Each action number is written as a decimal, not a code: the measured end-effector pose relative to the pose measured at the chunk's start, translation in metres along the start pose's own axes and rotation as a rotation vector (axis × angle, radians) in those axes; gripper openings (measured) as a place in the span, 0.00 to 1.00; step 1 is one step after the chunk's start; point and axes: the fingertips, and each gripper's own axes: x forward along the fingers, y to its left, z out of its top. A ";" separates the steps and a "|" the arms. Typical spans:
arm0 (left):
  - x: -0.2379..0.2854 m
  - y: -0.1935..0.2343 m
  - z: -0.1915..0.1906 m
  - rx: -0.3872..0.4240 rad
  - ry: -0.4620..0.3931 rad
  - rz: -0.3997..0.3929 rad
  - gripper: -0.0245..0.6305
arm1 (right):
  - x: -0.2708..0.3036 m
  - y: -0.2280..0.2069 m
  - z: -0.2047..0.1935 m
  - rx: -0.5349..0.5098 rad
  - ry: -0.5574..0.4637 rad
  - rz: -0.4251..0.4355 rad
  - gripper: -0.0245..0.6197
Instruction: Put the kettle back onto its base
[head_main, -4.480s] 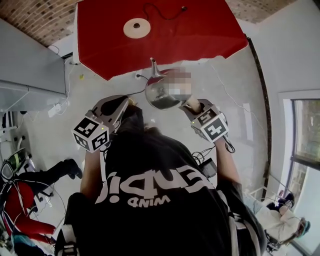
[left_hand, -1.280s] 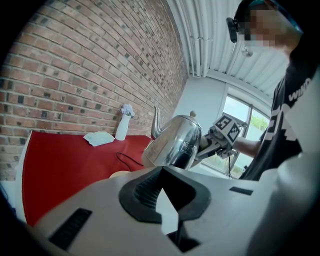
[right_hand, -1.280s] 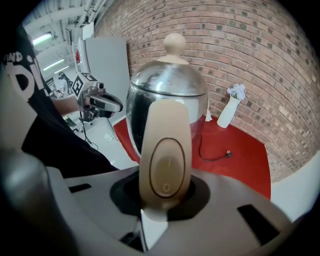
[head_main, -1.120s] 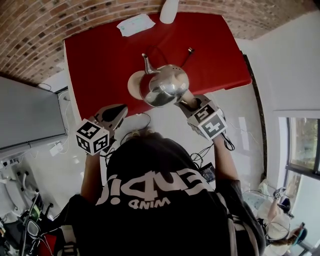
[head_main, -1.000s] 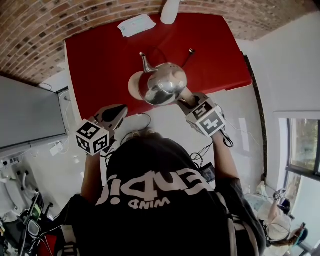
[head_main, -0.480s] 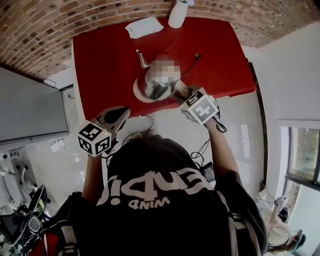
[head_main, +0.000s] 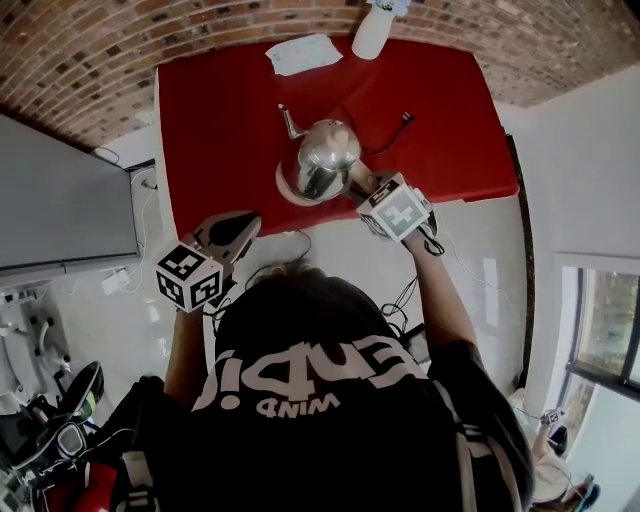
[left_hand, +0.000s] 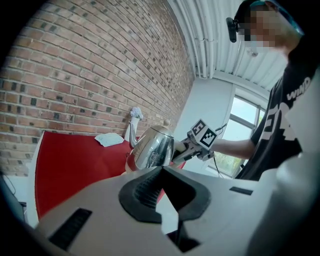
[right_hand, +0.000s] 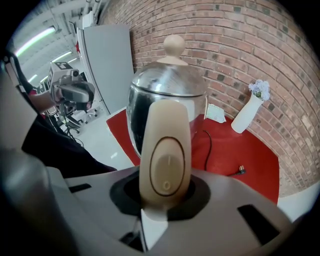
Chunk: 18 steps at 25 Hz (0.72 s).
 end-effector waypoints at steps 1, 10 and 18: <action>-0.001 0.001 0.000 -0.002 -0.001 0.003 0.05 | 0.003 0.000 0.000 0.001 0.003 0.003 0.15; -0.008 0.010 -0.003 -0.020 -0.002 0.029 0.05 | 0.033 -0.003 -0.004 0.007 0.034 0.009 0.15; -0.012 0.015 -0.001 -0.024 -0.009 0.048 0.05 | 0.052 -0.003 -0.009 0.016 0.059 0.023 0.15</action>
